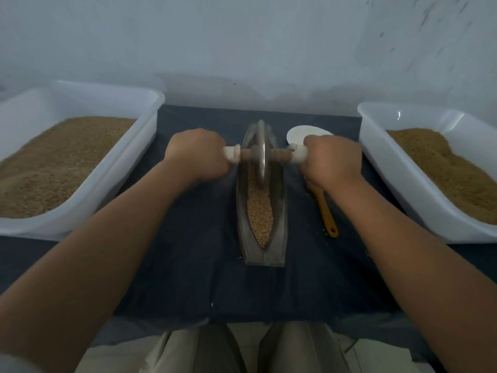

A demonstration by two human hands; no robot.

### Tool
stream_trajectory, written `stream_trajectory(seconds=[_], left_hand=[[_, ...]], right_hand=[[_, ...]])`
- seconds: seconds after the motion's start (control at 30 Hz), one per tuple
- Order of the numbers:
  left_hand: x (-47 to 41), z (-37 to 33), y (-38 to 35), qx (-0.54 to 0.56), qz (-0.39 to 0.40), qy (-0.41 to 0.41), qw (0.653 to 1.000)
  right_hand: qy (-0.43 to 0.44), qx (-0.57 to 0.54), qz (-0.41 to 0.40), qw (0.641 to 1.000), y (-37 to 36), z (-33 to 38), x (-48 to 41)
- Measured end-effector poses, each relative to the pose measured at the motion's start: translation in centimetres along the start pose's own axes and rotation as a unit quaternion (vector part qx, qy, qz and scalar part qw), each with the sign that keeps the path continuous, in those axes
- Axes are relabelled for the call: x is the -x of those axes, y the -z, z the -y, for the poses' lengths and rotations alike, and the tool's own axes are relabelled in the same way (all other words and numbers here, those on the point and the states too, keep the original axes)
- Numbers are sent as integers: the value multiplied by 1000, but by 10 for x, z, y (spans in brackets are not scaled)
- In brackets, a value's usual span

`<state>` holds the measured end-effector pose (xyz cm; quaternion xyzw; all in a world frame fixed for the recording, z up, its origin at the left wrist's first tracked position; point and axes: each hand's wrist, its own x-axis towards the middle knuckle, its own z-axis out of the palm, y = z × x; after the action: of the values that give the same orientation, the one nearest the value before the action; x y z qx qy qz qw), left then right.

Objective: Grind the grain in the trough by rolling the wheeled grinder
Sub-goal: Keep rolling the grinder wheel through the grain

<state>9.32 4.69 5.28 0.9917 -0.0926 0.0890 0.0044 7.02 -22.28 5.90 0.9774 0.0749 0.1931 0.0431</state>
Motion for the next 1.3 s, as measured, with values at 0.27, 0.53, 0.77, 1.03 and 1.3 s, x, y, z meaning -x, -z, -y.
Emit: stream_trajectory(seconds=[0.27,0.53,0.77,1.03,1.3], left_hand=[[74,5,2,-107,-74,-115,985],[-6,5,-6,-39,-33,-23,998],[38,5,4,-50,0,-70,996],[42,7,-5,-31,-3,-45,999],[22,1,4,-15,25,-28,999]], right_hand=[[37,-38,1,999,12,-13,88],[-17,-16,25,999,-4,-3,3],[5,-13,46,999,8,-8,46],[30,-13,25,999,12,-5,47],[4,3,55,998,10,-5,19]])
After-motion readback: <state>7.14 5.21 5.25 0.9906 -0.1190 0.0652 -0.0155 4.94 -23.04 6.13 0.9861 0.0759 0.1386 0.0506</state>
